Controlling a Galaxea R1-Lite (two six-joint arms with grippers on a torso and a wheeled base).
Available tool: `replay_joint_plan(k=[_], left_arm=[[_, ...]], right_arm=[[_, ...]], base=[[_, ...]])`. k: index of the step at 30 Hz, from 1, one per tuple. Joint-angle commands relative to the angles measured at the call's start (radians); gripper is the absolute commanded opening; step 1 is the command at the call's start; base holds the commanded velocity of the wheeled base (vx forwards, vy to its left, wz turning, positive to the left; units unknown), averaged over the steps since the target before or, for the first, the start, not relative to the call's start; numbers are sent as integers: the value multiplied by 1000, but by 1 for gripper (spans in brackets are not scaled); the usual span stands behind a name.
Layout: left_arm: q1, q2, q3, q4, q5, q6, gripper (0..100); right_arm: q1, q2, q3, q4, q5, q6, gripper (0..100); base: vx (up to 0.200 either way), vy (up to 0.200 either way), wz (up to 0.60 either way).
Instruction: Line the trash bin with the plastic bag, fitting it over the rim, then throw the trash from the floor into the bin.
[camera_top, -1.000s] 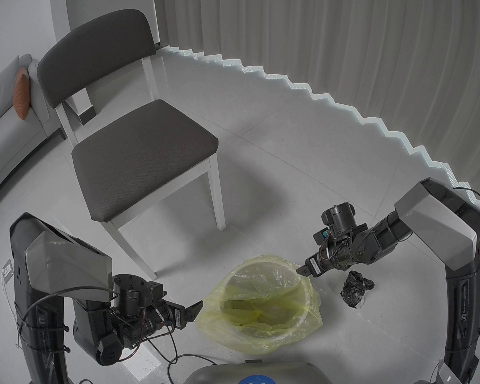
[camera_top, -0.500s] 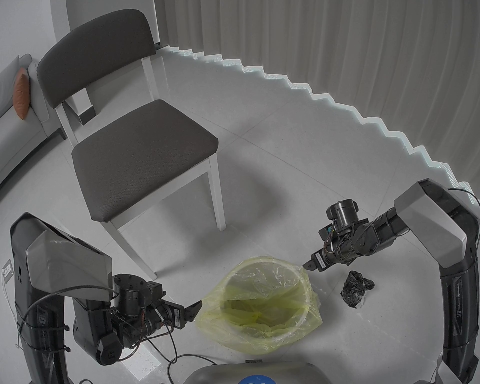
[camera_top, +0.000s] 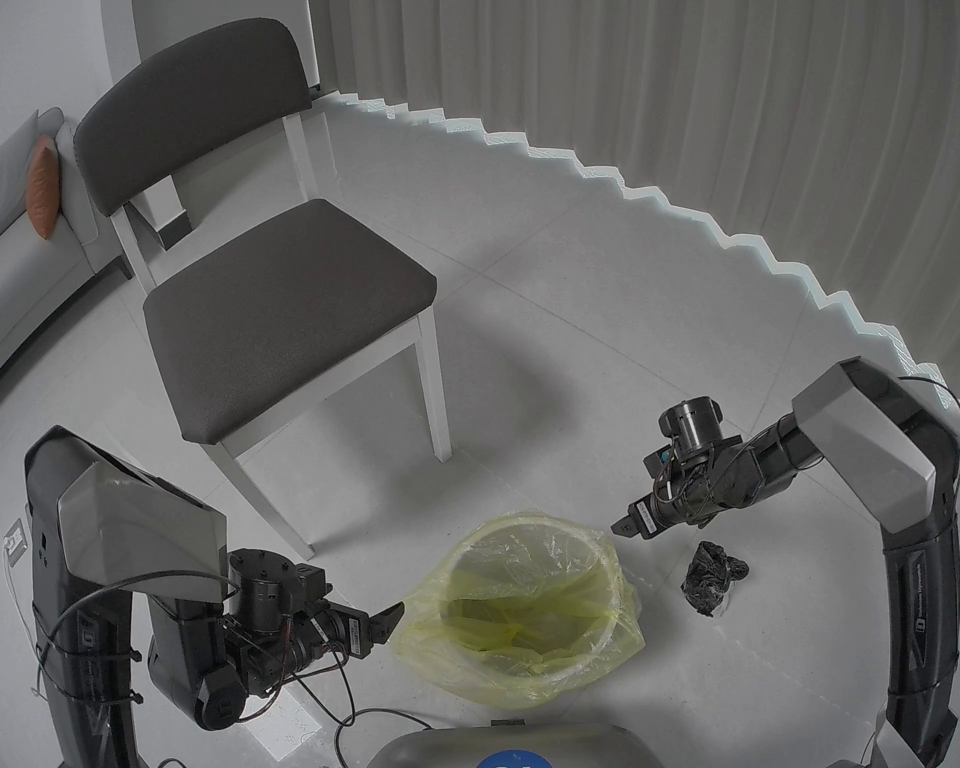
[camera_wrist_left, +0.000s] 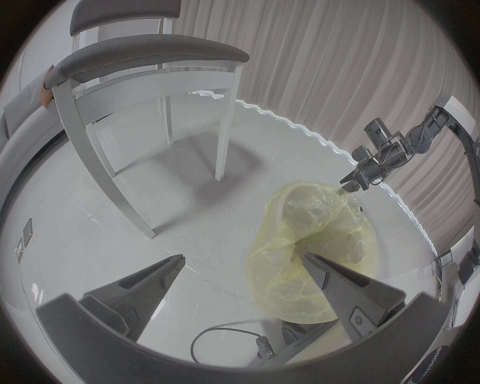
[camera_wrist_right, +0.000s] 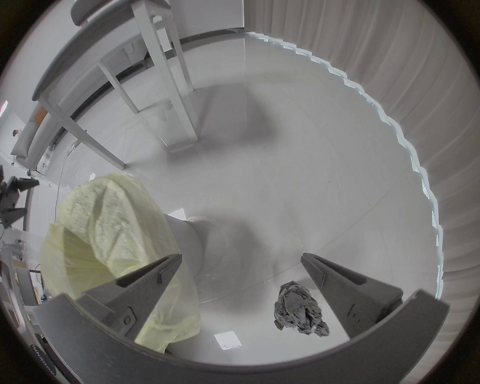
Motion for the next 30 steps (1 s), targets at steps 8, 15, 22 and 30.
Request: replay_joint_plan(k=[8,15,22,30], left_arm=[[-39,85,-106,113,1,5,100],[-31,126,-208,269,4,14,100],[-13,155,-365,461,6,63,100],[-1,165,-607,708,6,134,100]], right_arm=[[80,-245,243,-9,0,0,100],[127,-243,360,-63,-9,-6,100],[129,-249,435,-109,-9,-15,100],[127,-262,464,-109,0,-23,100]], base=[[0,0,0],[0,0,0],[0,0,0],[0,0,0]])
